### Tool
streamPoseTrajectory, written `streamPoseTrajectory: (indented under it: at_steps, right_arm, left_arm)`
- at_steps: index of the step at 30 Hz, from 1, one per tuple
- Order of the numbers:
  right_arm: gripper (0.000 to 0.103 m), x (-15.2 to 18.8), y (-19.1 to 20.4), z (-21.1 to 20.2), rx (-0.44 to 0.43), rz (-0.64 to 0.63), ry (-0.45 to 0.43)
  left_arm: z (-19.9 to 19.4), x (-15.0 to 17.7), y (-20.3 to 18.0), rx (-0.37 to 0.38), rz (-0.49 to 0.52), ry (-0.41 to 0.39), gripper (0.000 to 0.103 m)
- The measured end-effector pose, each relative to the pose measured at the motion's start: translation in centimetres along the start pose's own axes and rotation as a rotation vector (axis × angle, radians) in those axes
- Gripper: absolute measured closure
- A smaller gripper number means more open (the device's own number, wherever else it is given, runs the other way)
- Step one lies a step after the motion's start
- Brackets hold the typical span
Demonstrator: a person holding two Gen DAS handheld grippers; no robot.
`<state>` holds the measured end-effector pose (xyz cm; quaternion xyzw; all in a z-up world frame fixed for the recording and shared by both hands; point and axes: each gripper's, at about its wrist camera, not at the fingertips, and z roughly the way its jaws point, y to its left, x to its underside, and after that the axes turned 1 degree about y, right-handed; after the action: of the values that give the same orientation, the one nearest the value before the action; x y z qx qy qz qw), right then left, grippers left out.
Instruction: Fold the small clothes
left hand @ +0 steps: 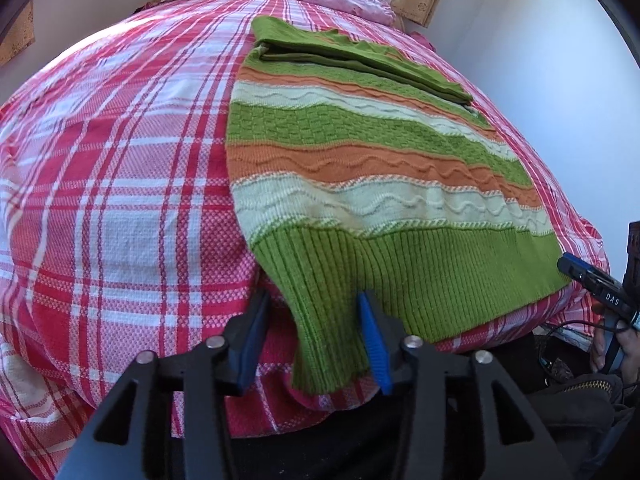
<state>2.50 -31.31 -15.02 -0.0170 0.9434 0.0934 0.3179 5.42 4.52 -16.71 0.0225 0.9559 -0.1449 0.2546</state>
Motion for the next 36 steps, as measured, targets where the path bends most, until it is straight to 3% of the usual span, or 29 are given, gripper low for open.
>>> streamPoseTrajectory:
  at_steps: [1, 3, 4, 5, 10, 16, 21, 36]
  right_arm:
    - [0.062, 0.1, 0.1, 0.2, 0.013, -0.017, -0.007]
    - [0.091, 0.1, 0.2, 0.2, 0.034, -0.04, -0.018]
    - [0.092, 0.1, -0.2, 0.1, 0.006, -0.02, -0.017]
    - [0.095, 0.1, -0.7, 0.0, -0.041, 0.012, -0.019]
    - [0.096, -0.7, -1.6, -1.9, -0.166, 0.073, -0.111]
    - [0.097, -1.8, -2.1, -2.7, -0.211, 0.102, -0.173]
    - [0.099, -4.1, -3.1, -4.4, -0.271, 0.157, -0.254]
    - [0.099, -12.4, -2.6, -5.6, -0.259, 0.111, -0.4]
  left_arm:
    - [0.1, 0.0, 0.2, 0.008, -0.007, 0.0, 0.056]
    - [0.0, 0.0, 0.2, 0.035, -0.003, -0.004, 0.081]
    - [-0.1, -0.1, 0.1, 0.053, 0.002, -0.004, 0.089]
    - [-0.3, -0.2, 0.0, 0.045, 0.01, -0.012, 0.091]
    - [-2.0, -0.7, -0.5, 0.072, 0.031, -0.062, 0.092]
    - [-3.6, -2.1, -0.4, 0.143, 0.033, -0.138, 0.092]
    - [-3.6, -3.7, 0.3, 0.204, -0.008, -0.151, 0.093]
    - [-4.7, -11.2, 0.6, 0.233, -0.042, -0.302, 0.093]
